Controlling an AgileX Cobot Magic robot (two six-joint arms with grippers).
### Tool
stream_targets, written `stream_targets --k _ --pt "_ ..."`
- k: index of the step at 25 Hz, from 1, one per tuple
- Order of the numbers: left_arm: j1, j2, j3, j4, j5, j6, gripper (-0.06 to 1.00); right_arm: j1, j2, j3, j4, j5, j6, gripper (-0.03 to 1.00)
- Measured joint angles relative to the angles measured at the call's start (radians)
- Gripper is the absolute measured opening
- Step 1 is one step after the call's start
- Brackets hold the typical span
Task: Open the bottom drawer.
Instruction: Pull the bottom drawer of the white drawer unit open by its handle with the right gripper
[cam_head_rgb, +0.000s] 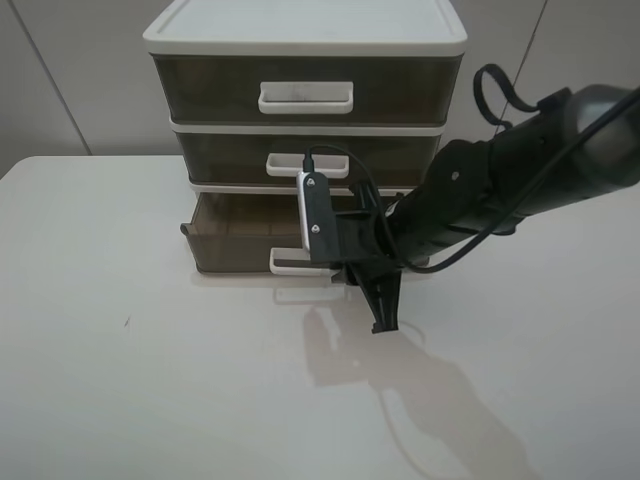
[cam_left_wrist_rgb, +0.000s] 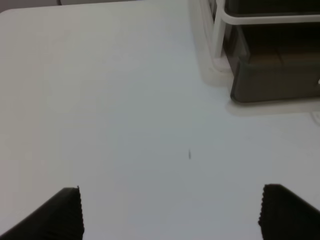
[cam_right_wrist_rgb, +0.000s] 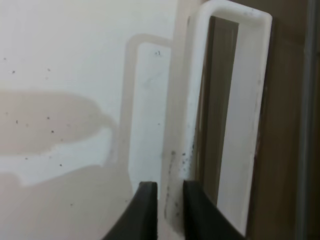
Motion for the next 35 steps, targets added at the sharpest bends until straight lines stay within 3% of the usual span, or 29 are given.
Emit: stream_targets --k 17,35 --pt "0.0 0.0 0.0 0.0 0.0 0.0 0.72 0.0 -0.009 0.0 -0.018 0.049 0.074 0.03" --pt "0.0 0.0 0.0 0.0 0.0 0.0 0.72 -0.001 -0.014 -0.006 -0.014 0.112 0.078 0.03"
